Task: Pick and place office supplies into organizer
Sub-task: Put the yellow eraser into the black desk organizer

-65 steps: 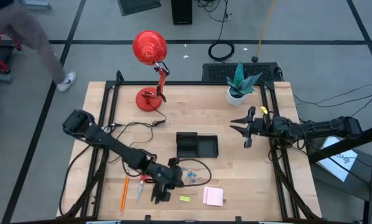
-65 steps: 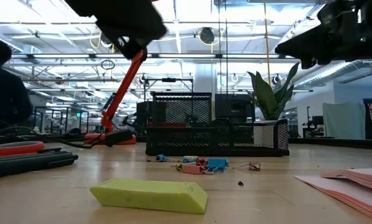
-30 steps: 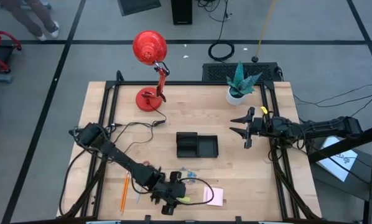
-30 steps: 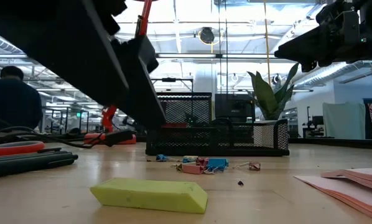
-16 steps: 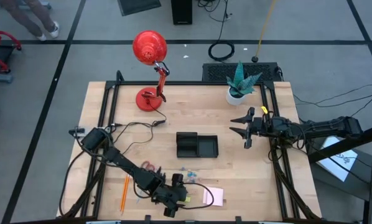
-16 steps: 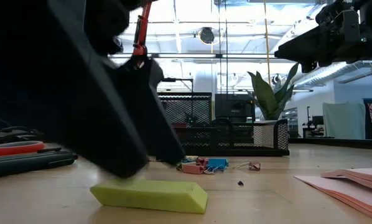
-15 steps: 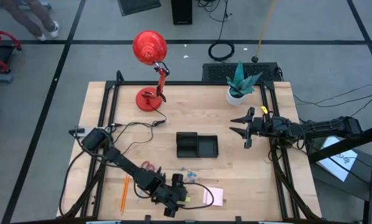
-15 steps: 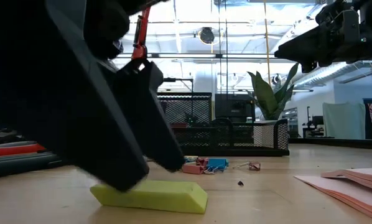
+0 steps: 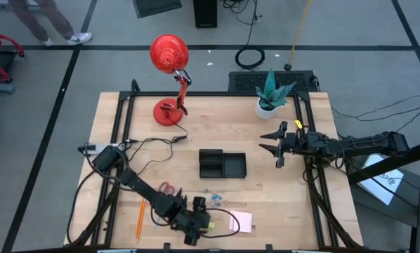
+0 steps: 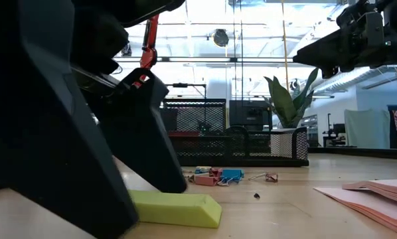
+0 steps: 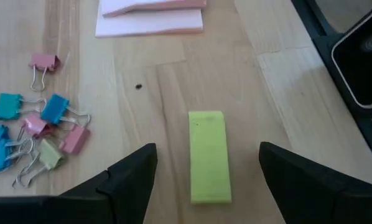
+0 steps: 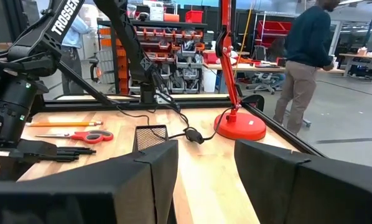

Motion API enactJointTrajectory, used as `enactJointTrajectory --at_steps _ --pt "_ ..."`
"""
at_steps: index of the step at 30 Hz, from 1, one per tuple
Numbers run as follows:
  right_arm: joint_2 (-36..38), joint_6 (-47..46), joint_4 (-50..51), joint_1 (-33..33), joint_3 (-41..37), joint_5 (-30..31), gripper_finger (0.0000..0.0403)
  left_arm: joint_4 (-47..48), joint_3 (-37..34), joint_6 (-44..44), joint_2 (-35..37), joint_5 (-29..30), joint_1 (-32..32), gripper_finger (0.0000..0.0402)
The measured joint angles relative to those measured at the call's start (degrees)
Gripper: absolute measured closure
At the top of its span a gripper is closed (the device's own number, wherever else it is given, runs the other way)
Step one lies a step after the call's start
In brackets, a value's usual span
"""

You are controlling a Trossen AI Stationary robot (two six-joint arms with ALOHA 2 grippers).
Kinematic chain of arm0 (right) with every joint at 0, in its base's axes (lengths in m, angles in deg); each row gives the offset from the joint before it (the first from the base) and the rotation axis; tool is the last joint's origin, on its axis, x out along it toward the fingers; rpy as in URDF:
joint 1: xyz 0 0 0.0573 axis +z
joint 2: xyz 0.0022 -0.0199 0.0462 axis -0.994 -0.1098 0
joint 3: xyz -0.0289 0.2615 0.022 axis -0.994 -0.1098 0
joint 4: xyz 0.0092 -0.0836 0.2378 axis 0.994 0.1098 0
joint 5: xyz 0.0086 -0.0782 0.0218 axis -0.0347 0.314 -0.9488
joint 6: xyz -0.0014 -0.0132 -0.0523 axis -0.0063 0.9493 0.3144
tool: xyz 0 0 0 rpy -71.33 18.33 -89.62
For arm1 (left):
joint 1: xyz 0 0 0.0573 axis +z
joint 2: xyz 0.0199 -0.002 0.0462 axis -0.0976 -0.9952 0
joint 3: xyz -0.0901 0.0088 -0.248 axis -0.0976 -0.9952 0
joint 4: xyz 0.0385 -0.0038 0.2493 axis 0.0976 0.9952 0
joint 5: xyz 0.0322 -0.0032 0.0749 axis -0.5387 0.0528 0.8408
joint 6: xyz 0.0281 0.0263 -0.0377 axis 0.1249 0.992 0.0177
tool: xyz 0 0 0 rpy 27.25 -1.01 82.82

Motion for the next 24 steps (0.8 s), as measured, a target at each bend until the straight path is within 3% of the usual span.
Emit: enactJointTrajectory --at_steps 6,24 --pt "0.0 0.0 0.2 0.0 0.0 0.0 0.025 0.2 0.0 1.2 -0.5 0.3 0.0 0.0119" --pt "0.0 0.0 0.5 0.0 0.0 0.0 0.025 -0.8 -0.2 1.6 -0.7 -0.2 -0.1 0.0263"
